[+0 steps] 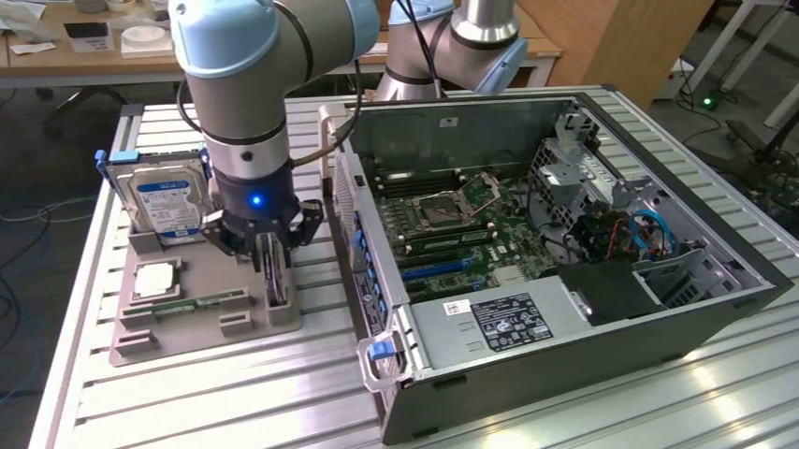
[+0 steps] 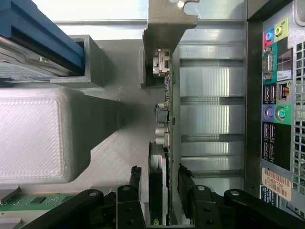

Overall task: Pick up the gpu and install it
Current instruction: 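Pick up the gpu and move the gpu toward the slot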

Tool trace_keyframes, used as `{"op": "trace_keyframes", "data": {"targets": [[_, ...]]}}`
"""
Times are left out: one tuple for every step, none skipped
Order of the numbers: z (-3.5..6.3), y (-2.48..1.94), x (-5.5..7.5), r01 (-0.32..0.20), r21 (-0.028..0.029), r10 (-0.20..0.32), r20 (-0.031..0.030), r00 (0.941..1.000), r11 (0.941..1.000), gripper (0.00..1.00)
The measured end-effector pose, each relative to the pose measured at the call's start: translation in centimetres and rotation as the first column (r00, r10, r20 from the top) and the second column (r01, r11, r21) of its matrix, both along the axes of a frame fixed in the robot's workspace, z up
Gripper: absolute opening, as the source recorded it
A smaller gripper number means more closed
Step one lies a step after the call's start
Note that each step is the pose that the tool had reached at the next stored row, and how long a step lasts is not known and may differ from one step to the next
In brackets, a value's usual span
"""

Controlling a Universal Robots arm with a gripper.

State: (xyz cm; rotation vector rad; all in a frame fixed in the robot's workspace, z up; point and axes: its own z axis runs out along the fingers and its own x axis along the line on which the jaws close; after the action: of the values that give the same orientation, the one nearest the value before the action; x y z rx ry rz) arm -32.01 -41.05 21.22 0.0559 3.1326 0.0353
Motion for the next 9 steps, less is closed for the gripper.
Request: {"op": "trace_keyframes", "data": {"targets": [[-0.03,0.02,0.00,0.000,-0.0001,0.000,-0.0001,1.0000,1.0000,0.44],[-0.06,0.04,0.00,0.000,-0.0001,0.000,-0.0001,1.0000,1.0000,0.44],[-0.08,0.05,0.00,0.000,0.0000,0.000,-0.0001,1.0000,1.0000,0.44],[-0.09,0.04,0.00,0.000,-0.0002,0.000,-0.0001,1.0000,1.0000,0.44],[-0.11,0.05,0.00,0.000,0.0000,0.000,-0.0001,1.0000,1.0000,0.44],[-0.11,0.05,0.00,0.000,-0.0001,0.000,0.0000,1.0000,1.0000,0.44],[-0.11,0.05,0.00,0.000,0.0000,0.000,0.0000,1.0000,1.0000,0.44],[-0.11,0.05,0.00,0.000,0.0000,0.000,0.0000,1.0000,1.0000,0.44],[-0.11,0.05,0.00,0.000,0.0000,0.000,0.0000,1.0000,1.0000,0.44]]}}
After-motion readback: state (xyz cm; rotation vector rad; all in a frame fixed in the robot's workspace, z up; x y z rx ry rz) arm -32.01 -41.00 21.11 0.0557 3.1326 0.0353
